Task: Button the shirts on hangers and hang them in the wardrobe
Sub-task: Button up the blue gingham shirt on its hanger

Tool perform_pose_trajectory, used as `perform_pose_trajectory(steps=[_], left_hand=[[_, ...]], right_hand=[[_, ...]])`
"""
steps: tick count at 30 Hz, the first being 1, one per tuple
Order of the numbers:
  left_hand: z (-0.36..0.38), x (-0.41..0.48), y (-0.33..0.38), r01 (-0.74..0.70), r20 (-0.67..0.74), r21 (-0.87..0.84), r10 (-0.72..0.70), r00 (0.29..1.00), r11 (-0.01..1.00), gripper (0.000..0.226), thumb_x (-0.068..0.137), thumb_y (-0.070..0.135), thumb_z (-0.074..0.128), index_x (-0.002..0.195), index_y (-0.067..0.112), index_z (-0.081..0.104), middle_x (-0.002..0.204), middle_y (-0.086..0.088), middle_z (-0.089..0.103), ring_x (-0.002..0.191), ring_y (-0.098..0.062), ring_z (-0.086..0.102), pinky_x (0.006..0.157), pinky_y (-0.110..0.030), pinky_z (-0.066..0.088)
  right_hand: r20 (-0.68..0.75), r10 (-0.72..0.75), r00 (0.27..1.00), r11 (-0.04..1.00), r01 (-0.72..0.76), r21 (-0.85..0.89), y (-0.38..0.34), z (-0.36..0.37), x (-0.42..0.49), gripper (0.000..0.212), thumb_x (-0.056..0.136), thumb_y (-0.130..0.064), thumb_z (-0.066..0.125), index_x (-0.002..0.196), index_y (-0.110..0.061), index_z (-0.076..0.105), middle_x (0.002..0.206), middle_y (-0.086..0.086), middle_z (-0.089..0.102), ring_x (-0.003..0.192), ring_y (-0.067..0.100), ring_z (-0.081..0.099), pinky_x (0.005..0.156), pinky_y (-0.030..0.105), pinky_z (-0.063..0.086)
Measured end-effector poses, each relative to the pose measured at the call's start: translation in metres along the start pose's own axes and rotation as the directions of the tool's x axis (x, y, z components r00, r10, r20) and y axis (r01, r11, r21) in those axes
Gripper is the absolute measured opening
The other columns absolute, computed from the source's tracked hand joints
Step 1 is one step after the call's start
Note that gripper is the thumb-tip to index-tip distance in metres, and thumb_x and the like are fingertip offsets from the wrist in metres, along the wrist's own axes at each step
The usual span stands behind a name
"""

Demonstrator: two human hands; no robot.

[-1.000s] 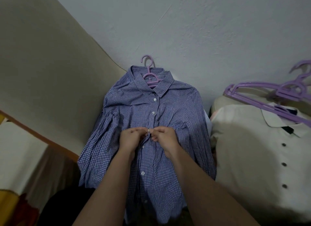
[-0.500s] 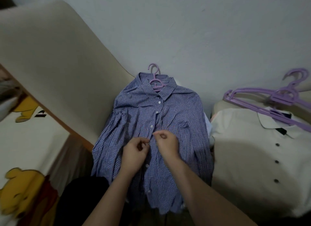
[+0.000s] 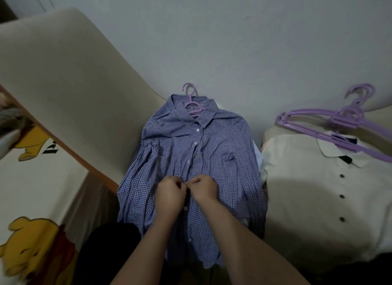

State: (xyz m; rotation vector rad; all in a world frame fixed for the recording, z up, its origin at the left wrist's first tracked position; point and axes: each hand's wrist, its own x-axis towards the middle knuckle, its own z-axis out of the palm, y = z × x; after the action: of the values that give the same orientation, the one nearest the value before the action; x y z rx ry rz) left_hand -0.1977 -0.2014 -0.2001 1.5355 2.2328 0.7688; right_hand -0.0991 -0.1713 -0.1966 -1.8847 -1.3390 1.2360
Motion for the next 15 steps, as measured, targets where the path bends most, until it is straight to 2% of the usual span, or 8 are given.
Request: perform_pose_trajectory(steps=[4,7,9,12,15], left_hand=[[-0.004,-0.001,0.003,0.028,0.06,0.033,-0.03,0.998,0.999,0.015,0.083,0.03,0.071,0.09,0.016,0.072,0.096,0.0,0.065,0.08,-0.02,0.063,0.07,-0.029,0.048],[-0.006,-0.002,0.008,0.076,0.066,0.063,-0.08,0.995,0.995,0.017,0.081,0.036,0.074,0.084,0.019,0.071,0.086,0.004,0.063,0.07,-0.015,0.057,0.062,-0.025,0.04],[-0.007,0.001,0.011,0.143,0.068,0.037,-0.145,0.987,0.989,0.012,0.08,0.032,0.075,0.08,0.02,0.074,0.072,0.007,0.065,0.062,-0.011,0.058,0.057,-0.023,0.041],[-0.007,0.007,0.012,0.183,0.07,-0.028,-0.18,0.981,0.983,0.008,0.083,0.021,0.073,0.079,0.018,0.079,0.07,0.004,0.071,0.065,-0.014,0.065,0.06,-0.023,0.049],[-0.005,0.009,0.009,0.227,0.092,-0.109,-0.218,0.972,0.968,0.014,0.086,0.015,0.068,0.078,0.015,0.08,0.072,-0.003,0.074,0.068,-0.022,0.068,0.06,-0.026,0.053]], right_hand=[[-0.018,0.105,0.994,0.994,-0.105,0.02,-0.006,0.002,0.006,0.014,0.085,-0.015,0.068,0.073,-0.018,0.077,0.081,0.0,0.074,0.079,0.021,0.068,0.072,0.032,0.059],[0.008,0.137,0.991,0.989,-0.137,0.054,-0.006,0.002,0.007,0.019,0.082,-0.01,0.068,0.067,-0.018,0.076,0.078,0.001,0.074,0.078,0.022,0.069,0.074,0.036,0.061],[0.027,0.129,0.991,0.989,-0.13,0.063,-0.003,0.002,0.009,0.015,0.083,-0.01,0.068,0.073,-0.015,0.077,0.083,0.004,0.075,0.083,0.024,0.069,0.079,0.037,0.06],[0.05,0.145,0.988,0.975,-0.151,0.164,-0.001,-0.001,0.01,0.007,0.084,-0.006,0.071,0.082,-0.004,0.078,0.088,0.008,0.075,0.088,0.025,0.07,0.082,0.037,0.059],[0.096,0.14,0.985,0.965,-0.157,0.209,0.001,-0.006,0.01,0.007,0.085,-0.003,0.072,0.088,0.001,0.077,0.085,0.008,0.074,0.077,0.018,0.067,0.073,0.029,0.057]])
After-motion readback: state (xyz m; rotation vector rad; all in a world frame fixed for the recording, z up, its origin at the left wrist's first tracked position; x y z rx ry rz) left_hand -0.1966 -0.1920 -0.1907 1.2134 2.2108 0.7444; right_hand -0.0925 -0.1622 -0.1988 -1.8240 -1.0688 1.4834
